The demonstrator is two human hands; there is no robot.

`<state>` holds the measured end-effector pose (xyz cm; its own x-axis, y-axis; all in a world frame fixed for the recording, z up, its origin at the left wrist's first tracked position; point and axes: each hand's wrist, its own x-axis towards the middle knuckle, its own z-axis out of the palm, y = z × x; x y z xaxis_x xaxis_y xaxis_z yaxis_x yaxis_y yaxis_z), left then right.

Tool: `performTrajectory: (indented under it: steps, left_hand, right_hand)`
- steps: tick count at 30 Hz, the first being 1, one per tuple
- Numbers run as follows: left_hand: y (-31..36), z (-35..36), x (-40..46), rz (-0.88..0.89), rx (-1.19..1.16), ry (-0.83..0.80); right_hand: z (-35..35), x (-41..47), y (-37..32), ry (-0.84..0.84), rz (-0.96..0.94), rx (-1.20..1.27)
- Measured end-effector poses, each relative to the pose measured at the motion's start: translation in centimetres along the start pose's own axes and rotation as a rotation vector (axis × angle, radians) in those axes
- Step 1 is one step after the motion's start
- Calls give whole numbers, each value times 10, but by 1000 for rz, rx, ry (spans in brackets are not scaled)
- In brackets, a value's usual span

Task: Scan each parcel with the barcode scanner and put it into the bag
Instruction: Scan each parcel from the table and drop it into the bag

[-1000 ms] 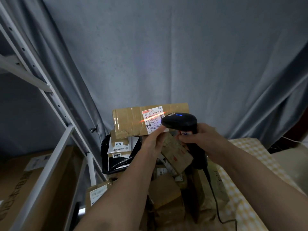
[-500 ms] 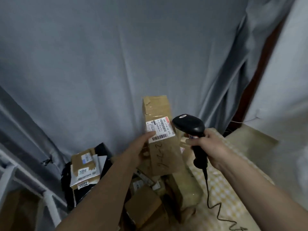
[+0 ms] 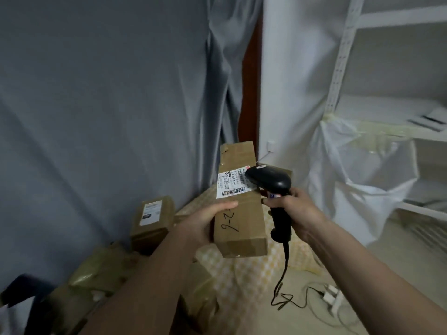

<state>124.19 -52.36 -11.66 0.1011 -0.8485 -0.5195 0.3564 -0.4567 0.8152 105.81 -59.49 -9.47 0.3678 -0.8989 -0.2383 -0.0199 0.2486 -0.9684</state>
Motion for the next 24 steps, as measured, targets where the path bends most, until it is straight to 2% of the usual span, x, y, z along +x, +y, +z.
performTrajectory:
  steps: [7,12,20,24]
  left_hand:
    - [8,116,76,-49,144,-120]
    - [2,195,129,-101,161,-109]
    - [4,283,200,-150,145,-164]
    - [6,321,242,-250,205,-223]
  right_hand:
    - [-126,22,-15,144,-9,48]
    - [-208,37,-13,223,8,108]
    - [-299,75,-9,326,34,191]
    - [-340,100,-5,389,61,231]
